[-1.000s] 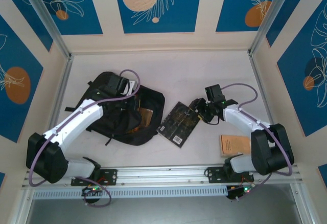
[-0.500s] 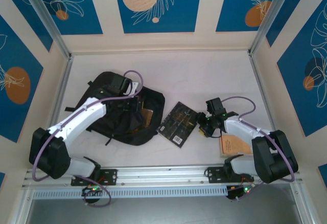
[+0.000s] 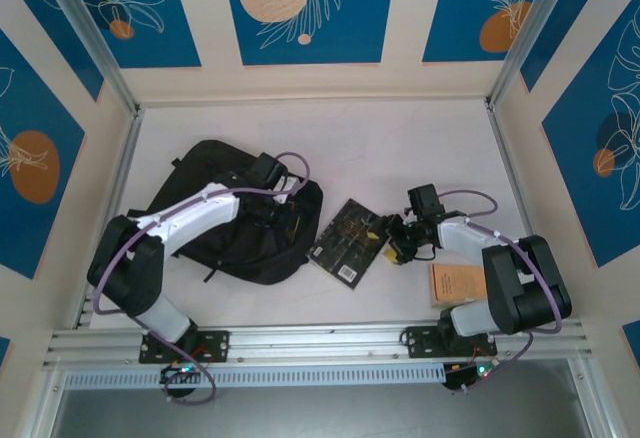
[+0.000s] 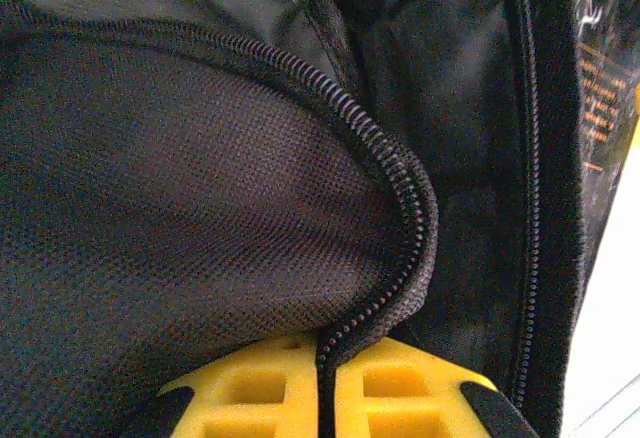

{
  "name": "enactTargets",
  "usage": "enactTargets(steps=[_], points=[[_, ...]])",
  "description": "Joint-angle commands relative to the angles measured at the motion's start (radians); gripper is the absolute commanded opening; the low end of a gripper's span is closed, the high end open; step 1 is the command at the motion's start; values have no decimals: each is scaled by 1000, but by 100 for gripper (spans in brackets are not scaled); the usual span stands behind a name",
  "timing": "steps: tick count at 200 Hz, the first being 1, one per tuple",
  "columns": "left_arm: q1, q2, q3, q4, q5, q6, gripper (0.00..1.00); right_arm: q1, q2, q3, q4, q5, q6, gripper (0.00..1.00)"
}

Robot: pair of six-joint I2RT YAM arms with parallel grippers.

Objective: Pack the student bag
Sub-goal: Pick up the book from the center of the table.

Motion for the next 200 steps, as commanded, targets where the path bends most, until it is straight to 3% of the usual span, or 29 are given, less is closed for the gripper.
enactTargets(steps=[1,41,92,105,124,137,164,179,200], points=[[1,10,16,-59,-3,-8,8,63,44,-33,446,-206,-15,67],[-2,19,19,-58,6,-9,7,63,-4,-45,485,-232,2,67],[-3,20,17,-58,10,-6,7,68,17,-87,663,-294,78,67],[-3,19,18,-63,3,-3,7,65,-3,-76,579,-264,42,66],[-3,14,22,-68,-16,-1,8,81,-61,-20,287,-119,-104,63],[-5,10,34,-88,-38,7,17,87,-81,2,172,-56,-165,62],[-18,-52,72,-136,-132,5,55,71,-116,5,46,24,-210,62],[-57,-92,121,-177,-206,11,61,61,-146,-7,10,69,-217,61],[-149,-98,226,-234,-274,11,60,31,-163,-24,-6,70,-222,57]])
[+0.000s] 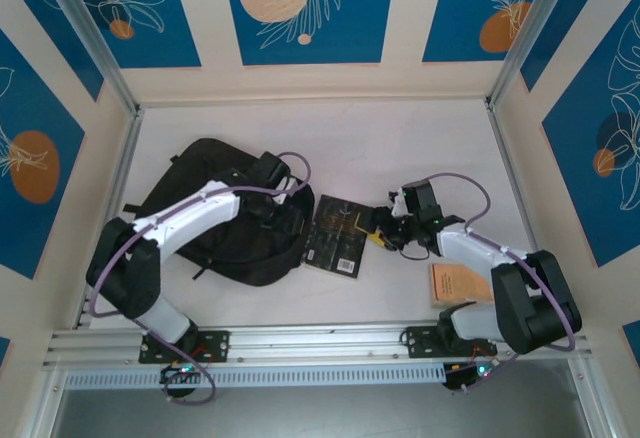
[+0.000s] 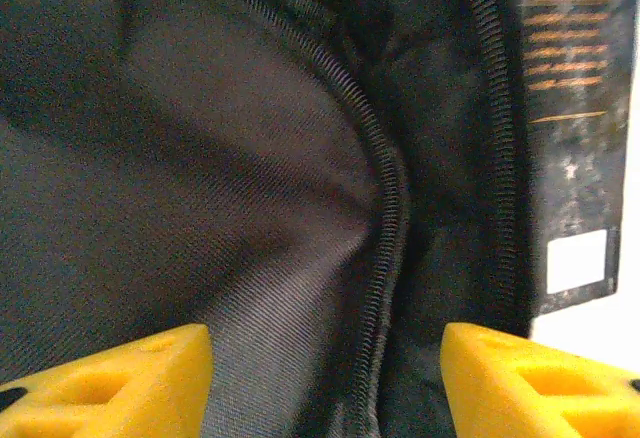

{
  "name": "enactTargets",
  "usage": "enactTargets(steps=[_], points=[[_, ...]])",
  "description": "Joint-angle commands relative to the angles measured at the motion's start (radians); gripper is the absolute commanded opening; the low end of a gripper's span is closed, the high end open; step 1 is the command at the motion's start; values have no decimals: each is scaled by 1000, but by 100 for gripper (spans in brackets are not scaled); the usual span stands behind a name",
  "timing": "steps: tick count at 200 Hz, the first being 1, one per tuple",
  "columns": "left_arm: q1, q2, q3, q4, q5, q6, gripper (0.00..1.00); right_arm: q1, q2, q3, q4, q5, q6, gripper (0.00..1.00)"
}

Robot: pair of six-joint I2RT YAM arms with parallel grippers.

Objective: Pack the student bag
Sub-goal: Pick up the book from the center of the table.

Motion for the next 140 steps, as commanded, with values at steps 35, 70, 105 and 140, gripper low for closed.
enactTargets(steps=[35,70,105,140], points=[[-208,-5,212,-76,-122,-46,56,-63,-53,-22,-137,56,-52,51],[-258,140,150,42,-63,-181,58,-69,-75,-24,-123,22,-43,49],[-265,262,120,93,-147,-262,64,-60,-54,-19,-93,-5,-28,49],[-245,314,90,113,-200,-278,64,-33,20,-1,-32,-30,-11,50]])
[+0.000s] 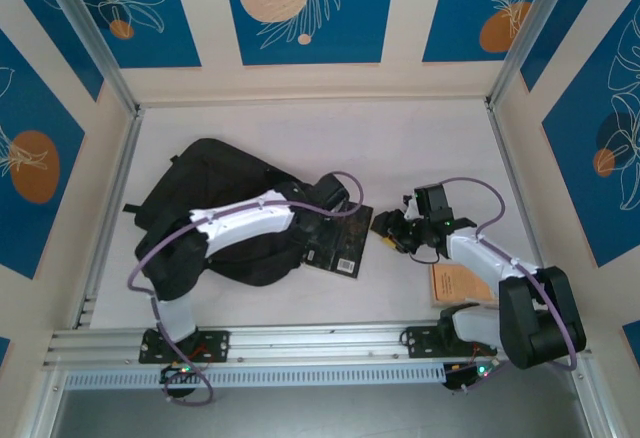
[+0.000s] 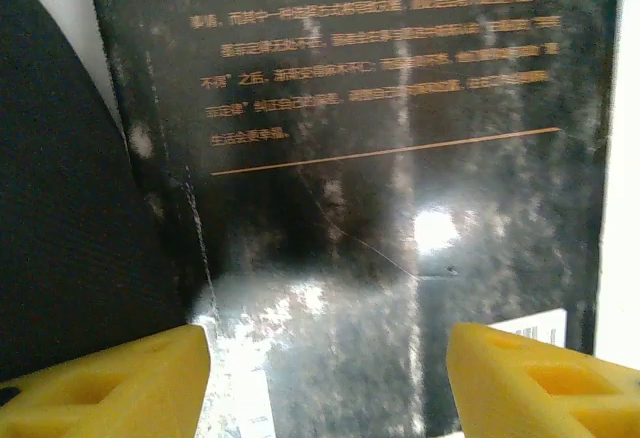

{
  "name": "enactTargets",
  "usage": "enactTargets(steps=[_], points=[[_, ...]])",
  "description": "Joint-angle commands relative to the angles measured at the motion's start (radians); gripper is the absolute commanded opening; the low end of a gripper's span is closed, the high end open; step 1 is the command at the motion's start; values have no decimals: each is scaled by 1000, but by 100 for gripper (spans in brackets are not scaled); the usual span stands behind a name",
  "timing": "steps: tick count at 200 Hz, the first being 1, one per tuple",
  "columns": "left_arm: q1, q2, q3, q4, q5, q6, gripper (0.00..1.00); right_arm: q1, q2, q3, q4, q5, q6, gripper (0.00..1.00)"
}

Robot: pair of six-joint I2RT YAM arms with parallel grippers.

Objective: Pack the student bag
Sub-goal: Pick up the book from the center of the table.

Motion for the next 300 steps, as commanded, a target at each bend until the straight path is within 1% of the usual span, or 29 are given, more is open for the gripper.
enactTargets(steps=[1,22,46,61,90,122,136,155,173,188,222,249,300], points=[[14,13,-30,23,-64,-49,64,24,57,16,35,-44,12,49],[45,10,-73,42,-79,-58,63,41,144,47,48,-39,12,50],[65,6,-115,75,-58,-61,60,53,224,63,95,-57,15,50],[66,28,-121,85,-34,-57,57,65,262,73,140,-96,12,50],[66,63,-141,123,14,-52,48,86,326,85,229,-195,8,50],[65,77,-162,154,48,-50,41,111,379,109,246,-249,-11,51],[66,76,-169,163,60,-50,39,107,368,85,308,-300,25,52],[66,68,-178,169,72,-41,38,93,289,19,438,-356,113,53],[67,62,-182,174,86,-33,37,96,219,-5,476,-364,156,55],[68,58,-184,173,95,-30,36,100,199,-7,486,-381,171,56],[71,26,-195,170,102,-27,36,100,204,-28,529,-397,187,56],[75,4,-204,168,112,-25,35,104,218,-48,566,-386,192,56],[77,-15,-217,180,139,-25,34,135,293,-71,785,-437,269,55]])
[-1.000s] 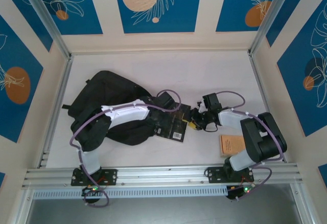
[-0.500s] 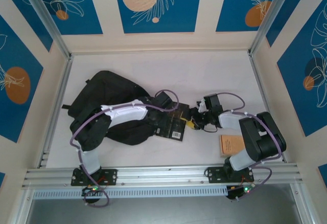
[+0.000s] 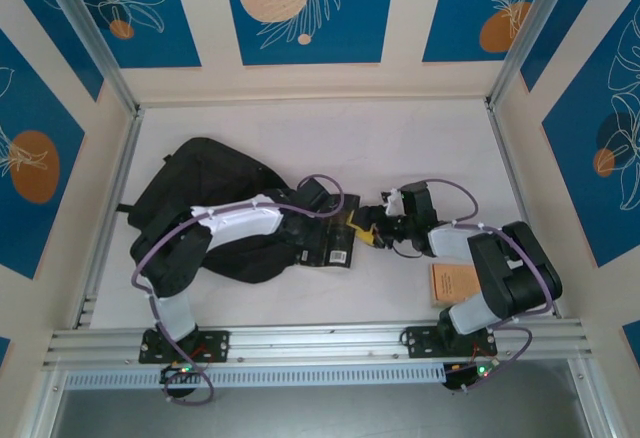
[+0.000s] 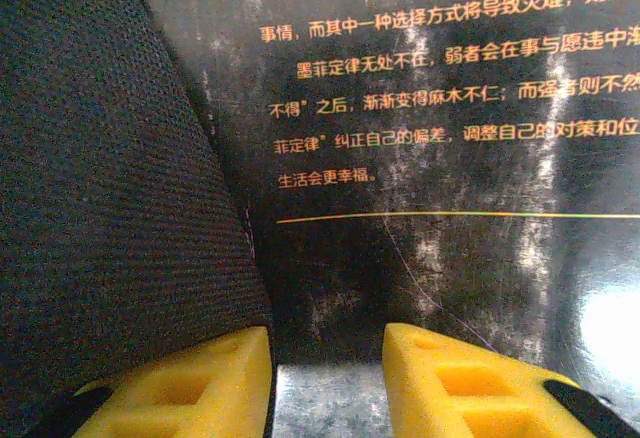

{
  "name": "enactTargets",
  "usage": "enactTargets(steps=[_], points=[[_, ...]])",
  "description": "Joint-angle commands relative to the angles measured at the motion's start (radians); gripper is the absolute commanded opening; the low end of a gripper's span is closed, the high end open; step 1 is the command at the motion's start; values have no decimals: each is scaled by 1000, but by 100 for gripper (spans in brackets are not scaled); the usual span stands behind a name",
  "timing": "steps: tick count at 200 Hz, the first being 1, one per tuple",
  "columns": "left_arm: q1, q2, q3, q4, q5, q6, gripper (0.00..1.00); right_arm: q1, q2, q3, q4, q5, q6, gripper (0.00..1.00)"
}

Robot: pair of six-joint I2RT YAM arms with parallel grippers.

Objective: Pack the student bag
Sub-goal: Pick up the book from the center of the table, then rotate the book.

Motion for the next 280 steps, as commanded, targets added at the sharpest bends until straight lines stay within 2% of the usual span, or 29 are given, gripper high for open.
enactTargets(steps=[1,64,94,109,125,140,158,184,199,216,238,262,280], points=[[-12,30,-42,26,115,8,34,69,27,-9,191,-173,58,55],[-10,6,-53,33,138,11,33,74,69,0,178,-177,16,55],[-9,0,-59,36,143,8,33,74,106,19,109,-150,-44,54],[-7,-9,-60,32,142,6,33,70,94,12,75,-96,-59,45],[-4,-35,-58,14,134,5,35,58,47,17,-34,-17,-92,25],[2,-80,-55,-10,127,4,43,47,-23,45,-202,61,-154,10],[12,-158,-48,-45,119,0,57,42,-132,67,-345,102,-225,3],[27,-306,-39,-82,124,-7,71,39,-353,44,-378,51,-271,2],[49,-391,-35,-103,130,-11,86,38,-488,44,-386,4,-289,0],[92,-481,-43,-87,212,3,97,34,-607,56,-366,-85,-278,0],[152,-586,-74,0,395,6,100,34,-685,94,-334,-214,-226,0],[180,-665,-77,36,496,39,100,46,-712,142,-277,-334,-145,0],[185,-696,-87,75,594,50,100,66,-732,180,-248,-378,-107,0]])
